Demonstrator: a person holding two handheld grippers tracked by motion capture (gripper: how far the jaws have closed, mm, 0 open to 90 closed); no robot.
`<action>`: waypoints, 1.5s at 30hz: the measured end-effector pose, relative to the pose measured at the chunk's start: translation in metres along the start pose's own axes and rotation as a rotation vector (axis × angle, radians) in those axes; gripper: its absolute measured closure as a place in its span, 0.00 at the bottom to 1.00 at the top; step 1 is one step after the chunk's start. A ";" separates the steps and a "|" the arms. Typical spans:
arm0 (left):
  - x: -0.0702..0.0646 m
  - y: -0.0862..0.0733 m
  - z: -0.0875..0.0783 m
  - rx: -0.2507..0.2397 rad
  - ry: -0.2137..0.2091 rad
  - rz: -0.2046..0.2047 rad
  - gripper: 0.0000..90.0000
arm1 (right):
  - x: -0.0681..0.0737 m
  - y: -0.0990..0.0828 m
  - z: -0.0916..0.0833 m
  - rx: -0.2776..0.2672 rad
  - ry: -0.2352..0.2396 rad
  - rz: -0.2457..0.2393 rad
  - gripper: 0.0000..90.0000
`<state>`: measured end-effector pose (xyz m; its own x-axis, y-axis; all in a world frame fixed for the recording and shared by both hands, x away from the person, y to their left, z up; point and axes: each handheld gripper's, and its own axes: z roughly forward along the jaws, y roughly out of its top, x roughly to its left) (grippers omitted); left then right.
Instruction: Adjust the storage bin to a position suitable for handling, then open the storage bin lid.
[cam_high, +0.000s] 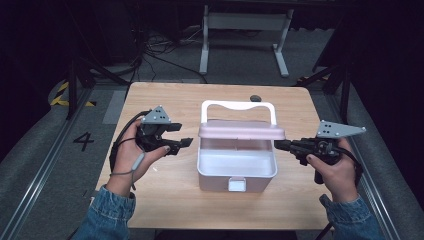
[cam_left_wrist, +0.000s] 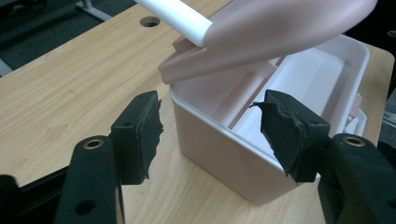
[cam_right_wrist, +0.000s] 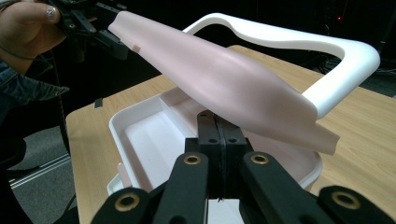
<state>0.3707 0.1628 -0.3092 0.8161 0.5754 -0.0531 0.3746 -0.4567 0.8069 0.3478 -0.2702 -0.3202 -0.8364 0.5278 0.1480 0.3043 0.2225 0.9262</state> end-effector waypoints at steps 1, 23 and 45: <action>-0.002 0.000 0.002 -0.015 -0.006 0.001 0.43 | 0.000 0.001 0.000 -0.003 -0.004 -0.001 1.00; -0.017 0.019 0.034 -0.118 0.005 0.092 0.39 | 0.001 0.002 -0.003 -0.016 0.011 0.018 1.00; -0.020 0.031 0.044 -0.215 0.001 0.102 0.48 | 0.003 0.003 -0.006 -0.045 0.034 0.022 0.97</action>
<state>0.3855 0.1075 -0.3093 0.8442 0.5348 0.0358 0.1878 -0.3577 0.9147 0.3439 -0.2731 -0.3147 -0.8448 0.5041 0.1796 0.3027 0.1734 0.9372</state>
